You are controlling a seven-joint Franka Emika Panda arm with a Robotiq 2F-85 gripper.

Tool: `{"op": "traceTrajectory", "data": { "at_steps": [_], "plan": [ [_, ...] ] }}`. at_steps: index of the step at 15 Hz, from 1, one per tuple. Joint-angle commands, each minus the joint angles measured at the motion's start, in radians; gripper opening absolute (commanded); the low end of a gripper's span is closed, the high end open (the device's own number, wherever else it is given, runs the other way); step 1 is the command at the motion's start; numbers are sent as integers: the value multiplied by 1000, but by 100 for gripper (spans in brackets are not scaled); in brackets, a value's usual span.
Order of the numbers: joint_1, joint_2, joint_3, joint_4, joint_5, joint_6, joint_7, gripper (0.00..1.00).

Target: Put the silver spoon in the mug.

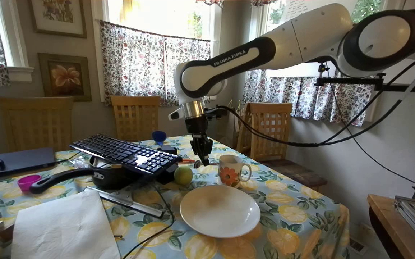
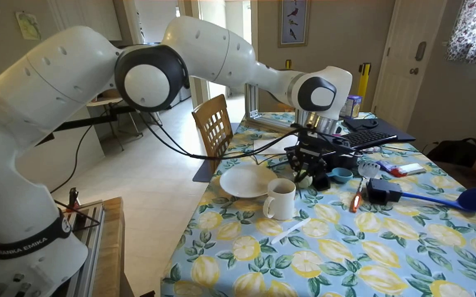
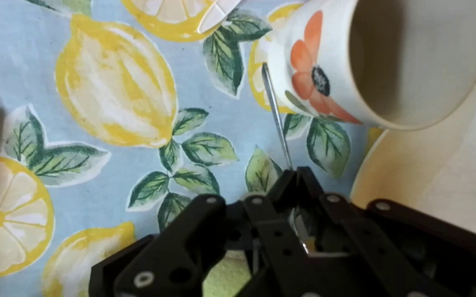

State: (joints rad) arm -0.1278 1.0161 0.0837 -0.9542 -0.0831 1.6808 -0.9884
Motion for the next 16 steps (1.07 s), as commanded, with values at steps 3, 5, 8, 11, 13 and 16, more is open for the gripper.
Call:
{"op": "traceTrajectory", "data": {
  "at_steps": [3,5,8,11,13,16],
  "plan": [
    [-7,-120,5,-165,-35,-11,-155,2],
    [17,-158,-26,-211,-62,1,-163,2],
    [46,-222,-57,-288,-121,37,-134,2],
    [66,-292,-67,-376,-162,100,-114,2],
    [77,-339,-71,-436,-182,152,-90,2],
    [84,-394,-65,-505,-192,160,-87,2]
  ]
}}
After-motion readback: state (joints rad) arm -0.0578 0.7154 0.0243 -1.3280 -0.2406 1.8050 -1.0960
